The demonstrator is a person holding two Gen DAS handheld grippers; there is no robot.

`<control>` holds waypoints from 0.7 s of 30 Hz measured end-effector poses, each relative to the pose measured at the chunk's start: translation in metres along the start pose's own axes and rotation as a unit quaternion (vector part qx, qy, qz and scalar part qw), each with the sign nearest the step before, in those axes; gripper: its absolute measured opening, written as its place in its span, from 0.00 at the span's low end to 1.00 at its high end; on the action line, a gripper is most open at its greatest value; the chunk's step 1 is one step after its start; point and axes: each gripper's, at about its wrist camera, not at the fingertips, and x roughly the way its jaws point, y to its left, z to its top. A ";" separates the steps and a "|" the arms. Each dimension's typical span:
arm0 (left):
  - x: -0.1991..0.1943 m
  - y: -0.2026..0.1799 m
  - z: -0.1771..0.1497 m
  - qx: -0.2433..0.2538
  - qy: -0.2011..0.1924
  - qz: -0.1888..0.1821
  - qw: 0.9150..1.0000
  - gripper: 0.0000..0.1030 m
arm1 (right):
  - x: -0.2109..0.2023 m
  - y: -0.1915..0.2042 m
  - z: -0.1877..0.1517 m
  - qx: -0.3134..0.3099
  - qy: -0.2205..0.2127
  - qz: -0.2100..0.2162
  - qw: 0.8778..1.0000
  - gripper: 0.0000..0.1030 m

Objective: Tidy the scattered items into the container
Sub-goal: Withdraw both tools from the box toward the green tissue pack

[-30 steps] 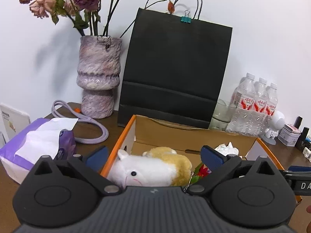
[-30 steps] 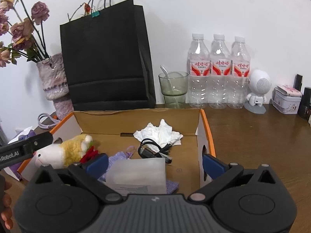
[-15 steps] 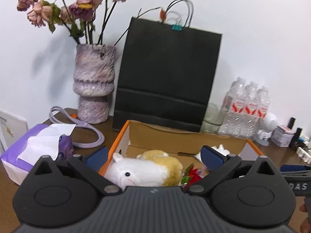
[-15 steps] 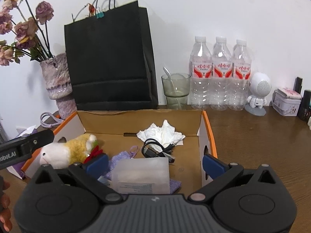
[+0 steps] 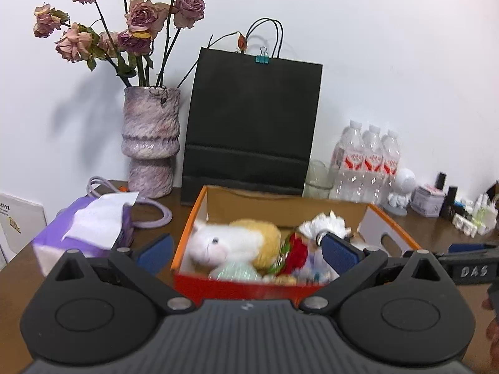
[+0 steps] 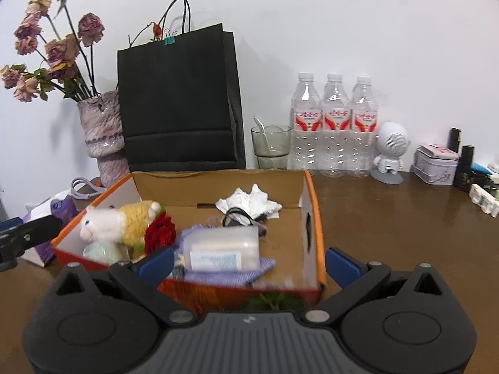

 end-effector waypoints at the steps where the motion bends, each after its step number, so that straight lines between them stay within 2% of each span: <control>1: -0.004 0.002 -0.005 0.002 0.001 -0.001 1.000 1.00 | -0.006 -0.001 -0.006 -0.002 -0.002 0.001 1.000 1.00; 6: -0.012 0.013 -0.027 -0.002 0.029 0.002 1.000 1.00 | -0.023 -0.004 -0.033 -0.008 0.004 -0.002 1.000 1.00; 12: -0.015 0.029 -0.046 -0.028 0.053 0.013 0.998 1.00 | -0.020 0.001 -0.065 -0.010 0.046 0.005 0.999 1.00; 21: -0.015 0.043 -0.060 -0.043 0.072 0.021 0.996 1.00 | -0.010 0.016 -0.084 -0.031 0.077 0.010 0.996 1.00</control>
